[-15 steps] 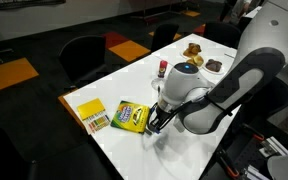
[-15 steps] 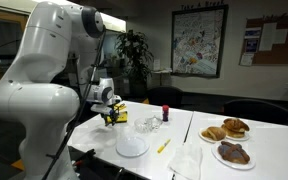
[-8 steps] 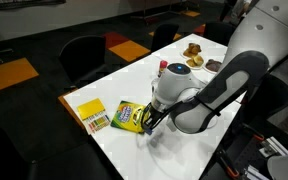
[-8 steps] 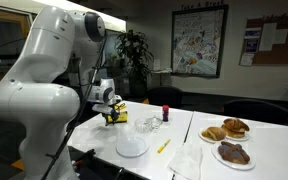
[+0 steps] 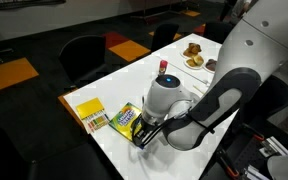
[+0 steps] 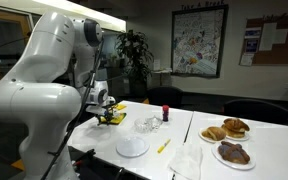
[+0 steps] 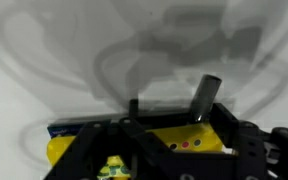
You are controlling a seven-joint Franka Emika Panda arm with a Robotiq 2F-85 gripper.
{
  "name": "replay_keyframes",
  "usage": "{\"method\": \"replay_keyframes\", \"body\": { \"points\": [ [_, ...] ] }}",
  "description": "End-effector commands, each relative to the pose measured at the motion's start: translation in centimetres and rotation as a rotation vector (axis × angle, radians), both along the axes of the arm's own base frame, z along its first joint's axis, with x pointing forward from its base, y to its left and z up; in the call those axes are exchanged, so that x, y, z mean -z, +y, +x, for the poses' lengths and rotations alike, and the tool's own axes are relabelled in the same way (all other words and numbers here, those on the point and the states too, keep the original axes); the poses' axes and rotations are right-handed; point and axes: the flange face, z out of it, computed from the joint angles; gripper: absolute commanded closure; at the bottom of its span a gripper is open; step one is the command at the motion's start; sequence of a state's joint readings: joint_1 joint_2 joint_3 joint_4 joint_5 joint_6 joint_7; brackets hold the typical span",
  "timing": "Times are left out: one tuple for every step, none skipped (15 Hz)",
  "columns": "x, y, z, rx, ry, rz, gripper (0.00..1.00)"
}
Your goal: Pick up two of the crayons and put them to the right
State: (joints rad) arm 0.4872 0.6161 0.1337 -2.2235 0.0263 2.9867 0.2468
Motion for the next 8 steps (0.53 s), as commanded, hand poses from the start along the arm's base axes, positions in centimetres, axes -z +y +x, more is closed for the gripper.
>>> {"method": "replay_keyframes", "body": {
  "points": [
    [0.8,0.6,0.2,0.007,0.016,-0.015,0.5],
    [0.8,0.5,0.3,0.013,0.017,-0.017,0.52],
    [0.6,0.4,0.4,0.021,0.015,-0.02,0.58],
    [0.5,0.2,0.5,0.031,0.014,-0.018,0.64],
    [0.4,0.0,0.6,0.039,0.013,-0.018,0.72],
    [0.2,-0.4,0.8,0.048,0.011,-0.019,0.78],
    [0.3,-0.7,0.9,0.056,0.01,-0.019,0.86],
    [0.3,0.0,0.6,0.065,0.01,-0.022,0.92]
  ]
}}
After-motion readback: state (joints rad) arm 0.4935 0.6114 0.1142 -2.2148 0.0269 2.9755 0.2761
